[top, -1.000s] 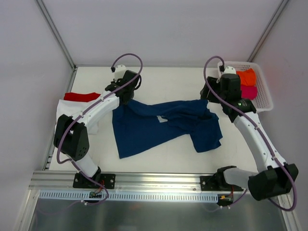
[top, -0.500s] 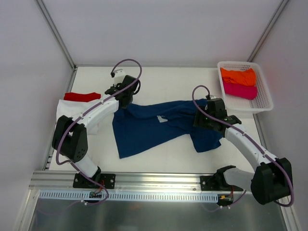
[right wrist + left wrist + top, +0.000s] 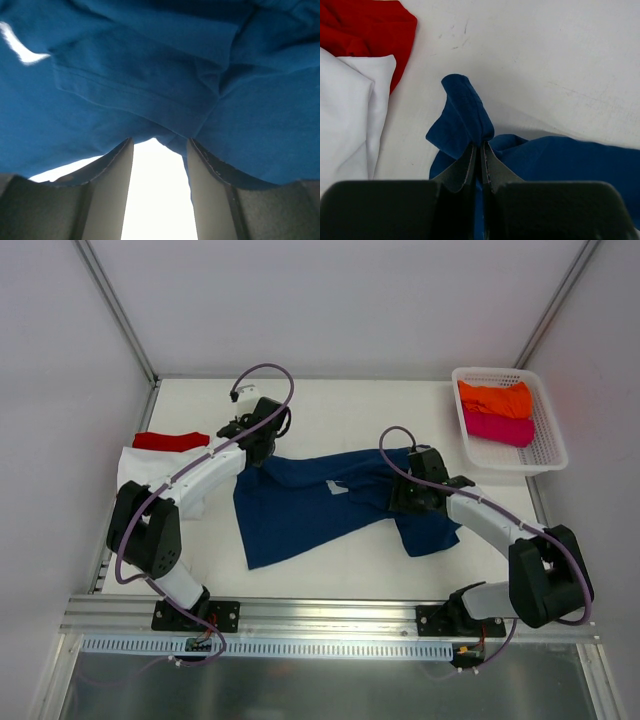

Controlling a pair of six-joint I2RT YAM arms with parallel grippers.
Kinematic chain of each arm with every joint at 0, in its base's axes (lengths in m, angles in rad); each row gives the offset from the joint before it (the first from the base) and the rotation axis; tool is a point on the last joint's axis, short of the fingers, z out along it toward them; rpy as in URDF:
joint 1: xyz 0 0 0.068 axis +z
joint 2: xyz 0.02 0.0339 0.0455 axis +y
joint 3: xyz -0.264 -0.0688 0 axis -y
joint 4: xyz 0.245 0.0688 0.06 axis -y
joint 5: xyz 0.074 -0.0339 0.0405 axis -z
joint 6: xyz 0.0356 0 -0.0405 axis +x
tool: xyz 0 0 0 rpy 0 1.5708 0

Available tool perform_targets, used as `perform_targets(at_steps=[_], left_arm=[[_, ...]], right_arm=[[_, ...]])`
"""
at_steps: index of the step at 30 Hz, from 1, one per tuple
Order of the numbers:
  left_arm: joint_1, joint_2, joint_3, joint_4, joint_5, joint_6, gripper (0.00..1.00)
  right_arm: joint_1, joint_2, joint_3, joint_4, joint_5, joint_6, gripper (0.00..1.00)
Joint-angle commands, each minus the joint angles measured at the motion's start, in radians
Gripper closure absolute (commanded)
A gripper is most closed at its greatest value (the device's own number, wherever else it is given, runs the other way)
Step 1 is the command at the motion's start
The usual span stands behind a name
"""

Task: Fold and stack the t-shirts
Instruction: Flatten the tshirt out

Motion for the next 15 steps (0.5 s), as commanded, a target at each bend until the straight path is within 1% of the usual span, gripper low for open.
perform_targets(at_steps=[1, 4, 8, 15], left_arm=[[-0.001, -0.048, -0.016, 0.028, -0.008, 0.013, 1.0], [-0.001, -0.053, -0.021, 0.031, -0.011, 0.019, 1.0], [-0.001, -0.06, -0.03, 0.036, -0.003, 0.016, 1.0], [-0.001, -0.063, -0.051, 0.043, 0.004, 0.01, 1.0]], right_arm=[[0.022, 0.008, 0.028, -0.026, 0.071, 0.026, 0.51], [0.036, -0.007, 0.034, -0.069, 0.123, 0.028, 0.51], [0.04, -0.029, 0.031, -0.09, 0.154, 0.026, 0.51], [0.043, 0.007, 0.052, -0.087, 0.179, 0.02, 0.51]])
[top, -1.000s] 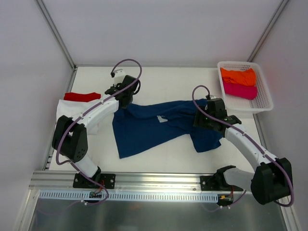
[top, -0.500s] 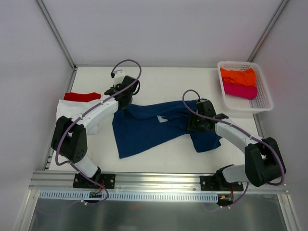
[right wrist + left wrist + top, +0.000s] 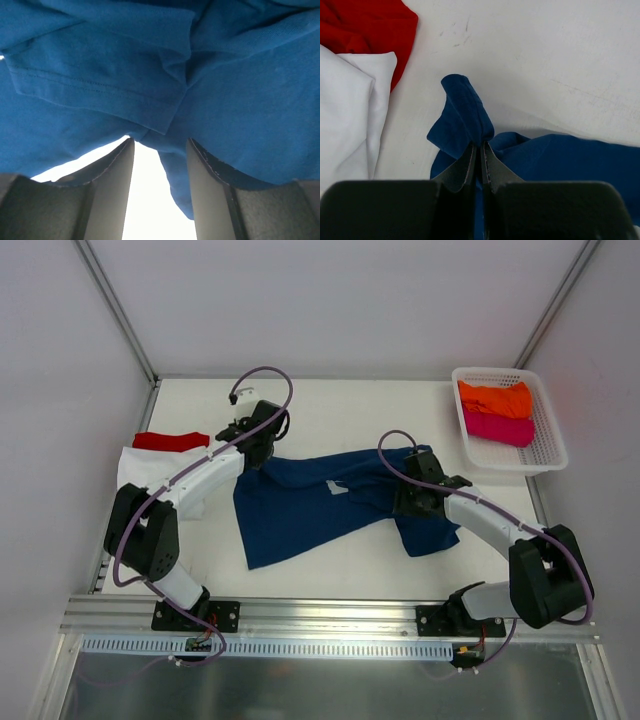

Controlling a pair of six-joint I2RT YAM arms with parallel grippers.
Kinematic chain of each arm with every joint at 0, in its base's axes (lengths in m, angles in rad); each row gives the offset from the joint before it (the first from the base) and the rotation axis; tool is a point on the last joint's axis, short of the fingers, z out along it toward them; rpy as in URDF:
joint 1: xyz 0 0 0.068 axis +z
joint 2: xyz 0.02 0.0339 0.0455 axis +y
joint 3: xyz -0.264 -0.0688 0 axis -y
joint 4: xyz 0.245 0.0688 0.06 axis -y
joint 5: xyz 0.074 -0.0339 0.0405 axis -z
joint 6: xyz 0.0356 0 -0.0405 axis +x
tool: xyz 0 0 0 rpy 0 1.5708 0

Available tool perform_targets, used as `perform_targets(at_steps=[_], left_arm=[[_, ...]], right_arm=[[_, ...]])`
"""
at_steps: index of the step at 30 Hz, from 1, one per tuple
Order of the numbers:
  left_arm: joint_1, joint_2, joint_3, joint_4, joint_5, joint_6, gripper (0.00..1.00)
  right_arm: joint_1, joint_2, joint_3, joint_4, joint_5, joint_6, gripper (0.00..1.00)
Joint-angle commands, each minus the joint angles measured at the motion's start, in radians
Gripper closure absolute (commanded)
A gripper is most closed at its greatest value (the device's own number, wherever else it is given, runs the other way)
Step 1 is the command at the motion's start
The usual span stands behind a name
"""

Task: Fold and stack the t-shirts
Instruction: Flatten the tshirt out

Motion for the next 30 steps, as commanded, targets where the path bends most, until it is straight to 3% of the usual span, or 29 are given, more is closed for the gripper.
perform_targets(at_steps=[1, 12, 14, 18, 21, 30], left_arm=[[-0.001, -0.049, -0.018, 0.019, 0.002, 0.007, 1.0], [0.001, -0.069, -0.047, 0.027, -0.021, 0.026, 1.0], [0.001, -0.077, -0.057, 0.031, -0.024, 0.027, 1.0], [-0.001, -0.085, -0.067, 0.036, -0.024, 0.026, 1.0], [0.001, -0.085, -0.073, 0.036, -0.023, 0.024, 1.0], [-0.001, -0.126, -0.086, 0.038, -0.016, 0.035, 1.0]], right_arm=[[0.005, 0.017, 0.047, -0.005, 0.033, 0.009, 0.51], [0.026, 0.137, 0.093, 0.045, 0.034, 0.027, 0.54], [0.029, 0.134, 0.093, 0.045, 0.048, 0.029, 0.59], [0.029, 0.119, 0.099, 0.03, 0.088, 0.021, 0.84], [0.032, 0.103, 0.109, 0.013, 0.108, 0.01, 0.96], [0.069, -0.053, 0.207, -0.083, 0.206, -0.045, 1.0]])
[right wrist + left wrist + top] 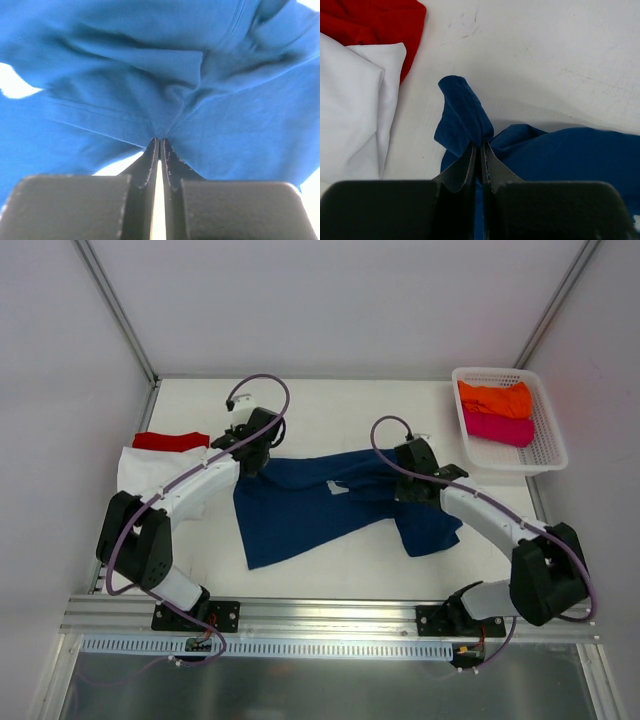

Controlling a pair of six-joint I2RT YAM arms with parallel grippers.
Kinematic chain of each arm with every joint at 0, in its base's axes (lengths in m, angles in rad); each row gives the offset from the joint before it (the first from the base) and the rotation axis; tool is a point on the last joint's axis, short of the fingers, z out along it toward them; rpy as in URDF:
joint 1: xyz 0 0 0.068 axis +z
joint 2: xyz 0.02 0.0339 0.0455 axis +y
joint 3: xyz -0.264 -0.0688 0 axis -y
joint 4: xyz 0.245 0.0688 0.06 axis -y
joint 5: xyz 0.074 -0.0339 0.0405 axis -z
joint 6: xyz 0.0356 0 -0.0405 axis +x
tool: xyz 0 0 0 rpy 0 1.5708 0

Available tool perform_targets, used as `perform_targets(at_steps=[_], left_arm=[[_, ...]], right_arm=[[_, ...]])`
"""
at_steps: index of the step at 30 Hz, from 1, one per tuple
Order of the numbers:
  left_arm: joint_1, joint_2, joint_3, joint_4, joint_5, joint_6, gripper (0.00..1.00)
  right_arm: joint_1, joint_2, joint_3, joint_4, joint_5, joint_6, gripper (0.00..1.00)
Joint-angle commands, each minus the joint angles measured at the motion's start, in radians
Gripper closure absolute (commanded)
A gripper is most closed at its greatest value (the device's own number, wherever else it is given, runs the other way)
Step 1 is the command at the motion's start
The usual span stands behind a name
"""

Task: Fold and stack the t-shirts
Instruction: Flatten the tshirt out

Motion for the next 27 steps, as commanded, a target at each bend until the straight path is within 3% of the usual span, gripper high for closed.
perform_targets(at_steps=[1, 7, 12, 14, 18, 22, 27], left_arm=[[-0.001, -0.088, -0.008, 0.018, -0.012, 0.021, 1.0], [-0.013, -0.286, -0.013, 0.015, 0.047, 0.088, 1.0], [-0.145, -0.527, 0.049, -0.007, 0.058, 0.156, 1.0], [-0.206, -0.59, 0.139, -0.033, 0.048, 0.173, 1.0], [-0.395, -0.618, 0.338, -0.146, 0.075, 0.196, 1.0], [-0.499, -0.63, 0.502, -0.234, 0.106, 0.189, 1.0], [-0.516, -0.641, 0.625, -0.286, 0.26, 0.165, 1.0]], right_arm=[[0.016, -0.156, 0.115, -0.07, 0.088, -0.041, 1.0], [0.024, -0.411, 0.285, -0.173, 0.153, -0.117, 1.0], [0.025, -0.585, 0.416, -0.181, 0.136, -0.171, 1.0], [0.025, -0.621, 0.465, -0.189, 0.1, -0.193, 1.0], [0.025, -0.718, 0.581, -0.189, 0.001, -0.199, 1.0], [0.025, -0.761, 0.737, -0.176, -0.051, -0.225, 1.0], [0.025, -0.722, 0.977, -0.204, -0.053, -0.312, 1.0]])
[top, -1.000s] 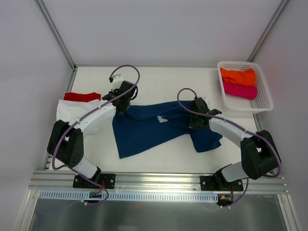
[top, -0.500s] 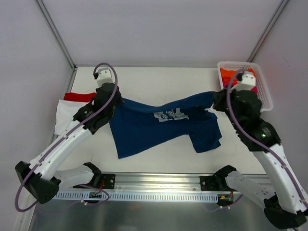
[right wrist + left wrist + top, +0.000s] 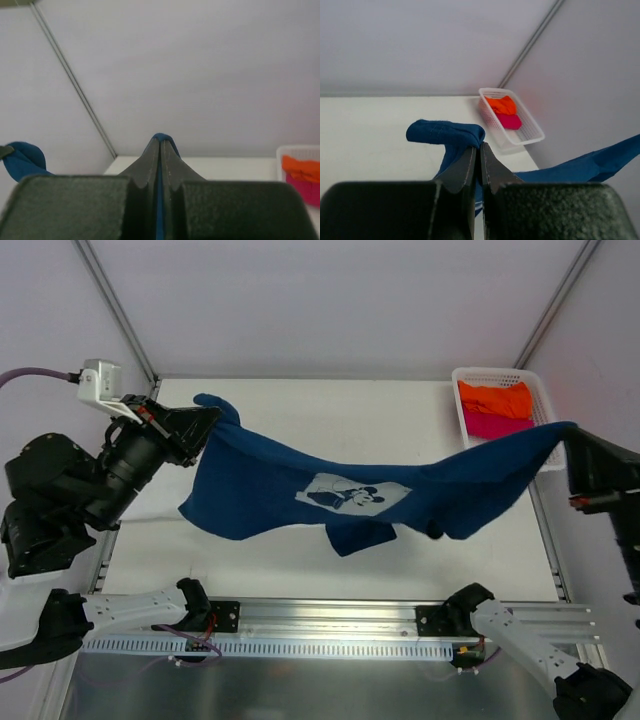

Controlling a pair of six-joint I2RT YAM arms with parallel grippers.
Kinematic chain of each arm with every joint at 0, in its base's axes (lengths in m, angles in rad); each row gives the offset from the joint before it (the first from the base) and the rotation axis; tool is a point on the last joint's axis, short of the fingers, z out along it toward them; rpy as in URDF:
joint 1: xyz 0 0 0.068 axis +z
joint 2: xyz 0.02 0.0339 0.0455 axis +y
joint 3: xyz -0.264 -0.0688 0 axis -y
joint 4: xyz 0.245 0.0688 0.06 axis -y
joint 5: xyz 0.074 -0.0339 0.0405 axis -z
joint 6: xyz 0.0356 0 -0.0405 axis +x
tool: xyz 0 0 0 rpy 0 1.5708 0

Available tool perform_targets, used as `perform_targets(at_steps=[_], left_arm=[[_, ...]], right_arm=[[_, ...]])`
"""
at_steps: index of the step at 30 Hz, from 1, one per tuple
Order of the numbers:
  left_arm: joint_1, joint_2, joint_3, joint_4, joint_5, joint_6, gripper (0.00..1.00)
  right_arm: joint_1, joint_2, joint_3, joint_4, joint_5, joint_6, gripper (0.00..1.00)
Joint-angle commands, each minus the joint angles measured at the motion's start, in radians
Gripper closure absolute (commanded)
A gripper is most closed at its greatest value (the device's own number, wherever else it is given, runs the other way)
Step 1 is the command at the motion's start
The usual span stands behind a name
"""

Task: Fold and stack the t-shirts
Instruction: Flatten the tshirt out

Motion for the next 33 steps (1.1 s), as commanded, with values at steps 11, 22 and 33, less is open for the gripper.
perform_targets(at_steps=[11, 22, 33], left_arm=[[-0.011, -0.024, 0.118, -0.156, 0.148, -0.062, 1.0], [0.006, 0.149, 0.052, -0.138, -0.316, 0.036, 1.0], [0.569, 0.505, -0.278, 0.205, 0.05, -0.014, 1.0]], right_arm=[[0.008, 0.203, 0.505, -0.023, 0.01, -0.141, 1.0], [0.011, 0.31, 0.219, 0.143, 0.214, -0.259, 1.0], [-0.35, 0.64, -0.004, 0.312, -0.123, -0.006, 1.0]])
